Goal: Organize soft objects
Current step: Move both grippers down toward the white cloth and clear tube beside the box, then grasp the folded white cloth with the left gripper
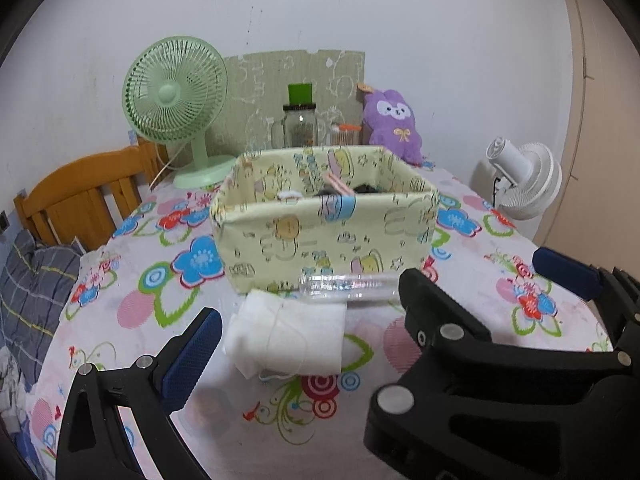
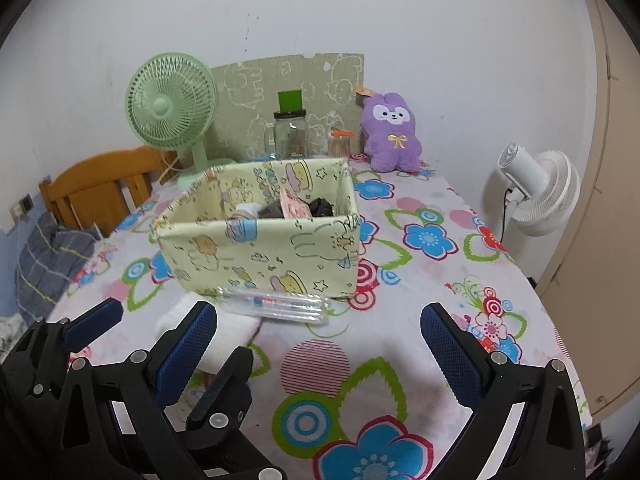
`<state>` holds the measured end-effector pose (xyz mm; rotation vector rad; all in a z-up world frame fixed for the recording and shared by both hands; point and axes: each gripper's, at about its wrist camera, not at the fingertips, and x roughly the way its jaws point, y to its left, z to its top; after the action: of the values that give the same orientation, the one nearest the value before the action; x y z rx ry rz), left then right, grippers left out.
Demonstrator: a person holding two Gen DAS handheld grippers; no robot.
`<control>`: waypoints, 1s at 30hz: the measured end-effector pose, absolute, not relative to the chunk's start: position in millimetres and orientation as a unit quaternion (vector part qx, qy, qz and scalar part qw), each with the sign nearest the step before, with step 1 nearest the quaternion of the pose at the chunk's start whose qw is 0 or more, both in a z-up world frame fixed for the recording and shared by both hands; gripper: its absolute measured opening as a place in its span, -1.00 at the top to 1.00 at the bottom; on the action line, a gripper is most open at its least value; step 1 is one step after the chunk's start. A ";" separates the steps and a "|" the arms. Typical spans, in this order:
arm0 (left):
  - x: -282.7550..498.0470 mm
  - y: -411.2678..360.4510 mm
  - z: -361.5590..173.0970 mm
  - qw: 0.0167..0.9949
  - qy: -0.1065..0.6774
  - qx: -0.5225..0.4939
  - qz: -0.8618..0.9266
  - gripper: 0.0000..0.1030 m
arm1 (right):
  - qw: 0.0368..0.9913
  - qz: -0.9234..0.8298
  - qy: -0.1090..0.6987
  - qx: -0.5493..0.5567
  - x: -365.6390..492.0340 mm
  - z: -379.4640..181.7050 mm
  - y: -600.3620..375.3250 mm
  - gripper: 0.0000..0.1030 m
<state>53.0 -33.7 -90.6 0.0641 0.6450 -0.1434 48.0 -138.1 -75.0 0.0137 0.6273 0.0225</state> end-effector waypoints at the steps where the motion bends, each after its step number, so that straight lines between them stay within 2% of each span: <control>1: 52.5 -34.7 -92.8 0.945 0.318 0.034 -0.072 -0.99 | 0.951 0.007 0.308 0.001 48.5 -78.0 -137.5 -1.00; 16: 62.8 -33.0 -121.3 0.933 0.350 0.036 -0.072 -0.96 | 0.943 0.019 0.331 -0.001 60.5 -108.5 -135.9 -1.00; 30: 94.2 -17.5 -127.6 0.925 0.370 0.048 -0.073 -0.96 | 0.938 0.043 0.343 0.009 84.9 -114.7 -130.5 -1.00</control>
<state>94.2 -17.5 -127.6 0.0995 0.7602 -0.1493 84.9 -130.5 -114.7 0.0174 0.7004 0.0872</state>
